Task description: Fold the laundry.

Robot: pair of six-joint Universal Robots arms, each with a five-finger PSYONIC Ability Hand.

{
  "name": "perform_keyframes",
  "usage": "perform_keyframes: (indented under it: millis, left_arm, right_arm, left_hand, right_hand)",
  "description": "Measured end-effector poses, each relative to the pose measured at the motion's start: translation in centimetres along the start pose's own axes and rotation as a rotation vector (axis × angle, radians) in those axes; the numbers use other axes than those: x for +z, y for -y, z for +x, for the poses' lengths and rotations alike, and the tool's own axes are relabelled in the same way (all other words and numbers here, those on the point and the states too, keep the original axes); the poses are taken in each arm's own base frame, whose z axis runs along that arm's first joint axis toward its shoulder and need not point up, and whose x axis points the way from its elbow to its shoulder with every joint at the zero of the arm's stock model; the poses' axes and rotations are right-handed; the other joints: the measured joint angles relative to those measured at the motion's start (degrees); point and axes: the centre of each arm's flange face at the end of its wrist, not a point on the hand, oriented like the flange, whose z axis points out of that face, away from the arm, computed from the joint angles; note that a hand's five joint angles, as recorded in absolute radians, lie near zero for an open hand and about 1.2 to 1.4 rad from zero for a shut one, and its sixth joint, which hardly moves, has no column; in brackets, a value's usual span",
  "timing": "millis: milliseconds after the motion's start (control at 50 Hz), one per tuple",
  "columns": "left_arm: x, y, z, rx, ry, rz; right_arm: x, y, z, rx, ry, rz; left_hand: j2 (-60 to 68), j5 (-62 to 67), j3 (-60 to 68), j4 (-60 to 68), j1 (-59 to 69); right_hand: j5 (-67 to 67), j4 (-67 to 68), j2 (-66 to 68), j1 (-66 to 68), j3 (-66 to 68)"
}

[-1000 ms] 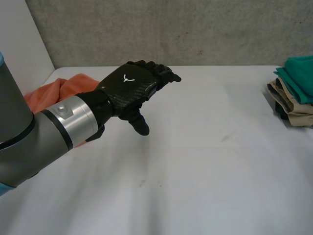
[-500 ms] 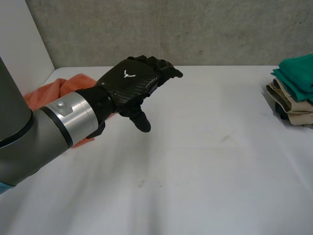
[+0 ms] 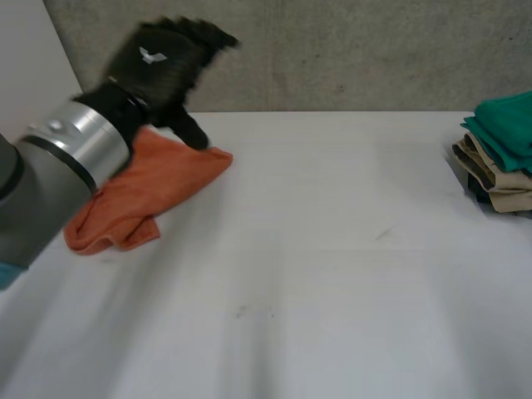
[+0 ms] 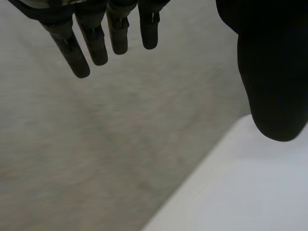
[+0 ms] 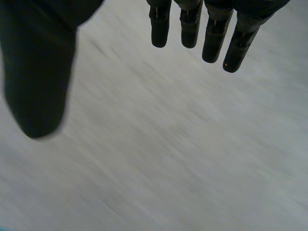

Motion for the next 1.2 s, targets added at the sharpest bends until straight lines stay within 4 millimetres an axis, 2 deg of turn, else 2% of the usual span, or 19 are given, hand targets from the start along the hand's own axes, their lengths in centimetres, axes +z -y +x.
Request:
perform_keyframes:
  millis: [20, 40, 80, 100, 180, 280, 300, 400, 500, 720, 740, 820, 840, 900, 1040, 1060, 1100, 1160, 1200]
  left_arm:
    - [0.2, -0.1, -0.7, 0.008, 0.031, 0.004]
    - [0.5, -0.3, -1.7, 0.017, 0.072, 0.007]
    - [1.1, -1.1, -3.2, 0.027, 0.12, -0.005]
    - [1.3, -1.5, -3.6, 0.029, 0.132, -0.013]
    - [2.8, -6.9, -8.3, 0.04, 0.227, -0.128]
    - [3.4, -13.6, -11.9, 0.064, 0.265, -0.275]
    - [3.3, -16.0, -12.8, 0.084, 0.262, -0.327]
    - [2.4, -22.5, -12.9, 0.176, 0.176, -0.487]
    - [1.3, -25.5, -11.6, 0.197, 0.068, -0.583]
    - [1.3, -25.7, -9.1, 0.174, -0.009, -0.595]
    - [1.5, -25.8, -8.9, 0.18, -0.006, -0.588]
    - [1.7, -26.3, -8.3, 0.194, -0.003, -0.587]
    - [1.8, -26.5, -8.0, 0.2, -0.002, -0.588]
    - [2.1, -26.6, -7.4, 0.215, 0.003, -0.589]
    - [3.7, -23.8, -6.2, 0.276, 0.071, -0.5]
    - [4.4, -21.8, -5.3, 0.279, 0.094, -0.443]
    - [4.7, -20.9, -4.8, 0.275, 0.101, -0.418]
    - [5.5, -16.5, -1.8, 0.209, 0.102, -0.299]
    - [5.7, -15.1, -0.5, 0.176, 0.091, -0.262]
  right_arm:
    - [-0.3, 0.8, -1.7, 0.029, 0.039, 0.012]
    - [-1.4, 2.5, -5.8, 0.093, 0.142, 0.031]
    - [-3.7, 4.2, -11.3, 0.16, 0.289, 0.037]
    - [-4.2, 4.4, -12.2, 0.169, 0.316, 0.035]
    - [-11.6, 4.9, -21.7, 0.194, 0.615, -0.034]
    - [-17.1, 3.4, -25.9, 0.138, 0.778, -0.122]
    - [-18.4, 2.6, -26.6, 0.115, 0.808, -0.158]
    - [-20.7, 0.1, -27.0, 0.071, 0.82, -0.271]
    - [-21.5, -1.4, -26.5, 0.063, 0.8, -0.346]
    - [-21.6, -3.1, -25.2, 0.073, 0.759, -0.413]
    - [-21.8, -3.2, -25.2, 0.075, 0.757, -0.42]
    - [-22.0, -3.5, -25.1, 0.077, 0.756, -0.432]
    - [-22.0, -3.6, -25.0, 0.077, 0.755, -0.436]
    - [-22.1, -3.8, -24.8, 0.076, 0.749, -0.445]
    - [-22.0, -4.2, -24.5, 0.075, 0.737, -0.459]
    - [-22.0, -4.2, -24.4, 0.073, 0.732, -0.461]
    - [-22.0, -4.2, -24.3, 0.073, 0.73, -0.462]
    - [-21.7, -4.3, -24.1, 0.07, 0.718, -0.462]
    - [-21.6, -4.3, -24.0, 0.068, 0.713, -0.462]
  left_hand:
    - [0.0, 0.0, 0.0, 0.0, 0.0]
    - [0.0, 0.0, 0.0, 0.0, 0.0]
    - [0.0, 0.0, 0.0, 0.0, 0.0]
    - [0.0, 0.0, 0.0, 0.0, 0.0]
    - [0.0, 0.0, 0.0, 0.0, 0.0]
    - [0.0, 0.0, 0.0, 0.0, 0.0]
    - [0.0, 0.0, 0.0, 0.0, 0.0]
    - [0.0, 0.0, 0.0, 0.0, 0.2]
    - [0.0, 0.0, 0.0, 0.0, 0.2]
    - [3.6, 3.2, 3.4, 3.6, 4.5]
    - [12.4, 11.7, 11.6, 12.3, 14.5]
    - [22.5, 21.0, 21.5, 22.1, 23.7]
    - [37.1, 33.8, 36.6, 36.2, 34.5]
    - [52.9, 51.2, 52.7, 53.9, 45.4]
    - [54.4, 52.1, 55.0, 56.3, 45.9]
    - [54.4, 52.1, 55.0, 56.3, 45.9]
    - [54.5, 52.1, 55.1, 56.3, 45.9]
    - [54.8, 52.1, 55.4, 56.3, 45.9]
    - [54.8, 52.1, 55.4, 56.3, 45.9]
  right_hand:
    - [0.0, 0.0, 0.0, 0.0, 0.0]
    - [0.0, 0.0, 0.0, 0.0, 0.0]
    - [0.0, 0.0, 0.0, 0.0, 0.0]
    - [0.0, 0.0, 0.0, 0.0, 0.0]
    - [0.0, 0.0, 0.0, 0.0, 0.0]
    - [0.0, 0.0, 0.0, 0.0, 0.0]
    - [0.0, 0.0, 0.0, 0.0, 0.0]
    - [-0.1, 0.0, 0.0, 0.0, 0.0]
    - [-0.1, 0.0, 0.0, 0.0, 0.0]
    - [-0.1, 0.0, 0.0, 0.0, 0.0]
    - [-0.1, 0.0, 0.0, 0.0, 0.0]
    - [-0.1, 0.0, 0.0, 0.0, 0.0]
    - [-0.1, 0.0, 0.0, 0.0, 0.0]
    - [-0.1, 0.0, 0.0, 0.0, 0.0]
    - [-0.1, 0.0, 0.0, 0.0, 0.0]
    - [-0.1, 0.0, 0.0, 0.0, 0.0]
    - [-0.1, 0.0, 0.0, 0.0, 0.0]
    - [-0.1, 0.0, 0.0, 0.0, 0.0]
    - [-0.1, 0.0, 0.0, 0.0, 0.0]
